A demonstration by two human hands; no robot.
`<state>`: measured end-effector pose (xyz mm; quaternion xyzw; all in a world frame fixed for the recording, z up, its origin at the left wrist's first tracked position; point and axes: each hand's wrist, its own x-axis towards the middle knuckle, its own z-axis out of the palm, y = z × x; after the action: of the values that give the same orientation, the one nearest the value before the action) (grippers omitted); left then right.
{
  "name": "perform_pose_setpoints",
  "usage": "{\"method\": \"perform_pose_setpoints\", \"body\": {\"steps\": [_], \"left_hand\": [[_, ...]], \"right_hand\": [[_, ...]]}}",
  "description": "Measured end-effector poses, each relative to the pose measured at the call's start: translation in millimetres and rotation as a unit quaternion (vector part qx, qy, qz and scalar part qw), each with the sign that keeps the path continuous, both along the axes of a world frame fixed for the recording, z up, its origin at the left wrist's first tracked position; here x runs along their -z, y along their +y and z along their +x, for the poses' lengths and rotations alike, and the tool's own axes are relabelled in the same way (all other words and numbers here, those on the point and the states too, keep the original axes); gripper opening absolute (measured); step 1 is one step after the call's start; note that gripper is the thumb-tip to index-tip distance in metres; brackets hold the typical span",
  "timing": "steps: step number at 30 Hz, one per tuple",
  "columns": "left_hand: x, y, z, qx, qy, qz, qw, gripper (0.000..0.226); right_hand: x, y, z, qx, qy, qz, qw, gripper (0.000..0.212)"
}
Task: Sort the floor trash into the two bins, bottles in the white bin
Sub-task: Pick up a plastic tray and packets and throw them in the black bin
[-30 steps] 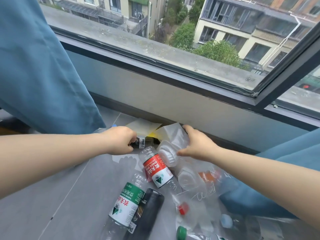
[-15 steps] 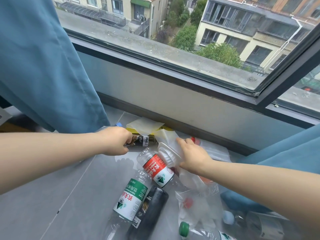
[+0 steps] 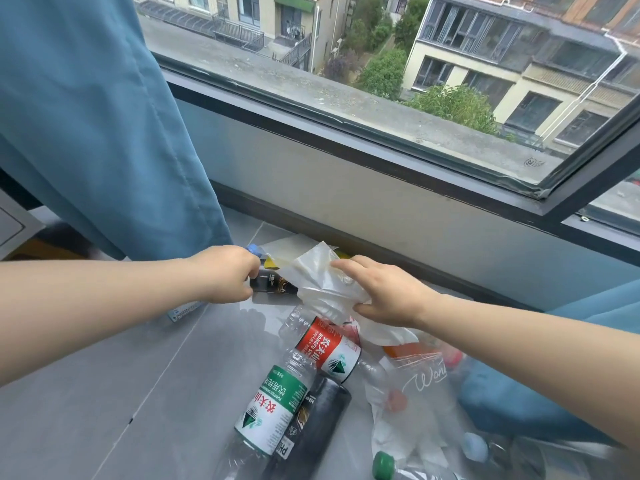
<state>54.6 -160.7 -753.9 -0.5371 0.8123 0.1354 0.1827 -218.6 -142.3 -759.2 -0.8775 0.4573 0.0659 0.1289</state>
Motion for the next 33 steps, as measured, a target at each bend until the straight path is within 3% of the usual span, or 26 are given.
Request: {"method": "perform_pose_setpoints", "body": {"steps": [7, 12, 15, 17, 23, 33], "left_hand": [[5.1, -6.4, 22.2, -0.052, -0.011, 0.005, 0.999, 0.029], [12.2, -8.7, 27.7, -0.069, -0.011, 0.009, 0.997, 0.030], [19.2, -8.8, 29.9, -0.071, -0.006, 0.001, 0.997, 0.029], [21.9, -9.6, 31.4, -0.075, 0.004, -0.014, 0.997, 0.030], [28.4, -10.2, 34.0, -0.085, 0.030, -0.024, 0.996, 0.037], [29.5, -11.7, 34.1, -0.088, 0.034, -0.019, 0.995, 0.038]], "right_hand": [[21.0, -16.1, 30.0, 0.005, 0.046, -0.009, 0.999, 0.100], [29.5, -34.6, 45.5, -0.001, 0.113, 0.055, 0.992, 0.127], [27.8, -48.7, 51.2, 0.003, 0.140, 0.096, 0.985, 0.134], [29.6, -56.5, 52.7, -0.006, 0.156, 0.102, 0.983, 0.129], [40.7, -60.2, 53.7, -0.049, 0.123, 0.067, 0.989, 0.080], [25.0, -57.1, 35.0, -0.010, 0.011, 0.052, 0.999, 0.047]]}}
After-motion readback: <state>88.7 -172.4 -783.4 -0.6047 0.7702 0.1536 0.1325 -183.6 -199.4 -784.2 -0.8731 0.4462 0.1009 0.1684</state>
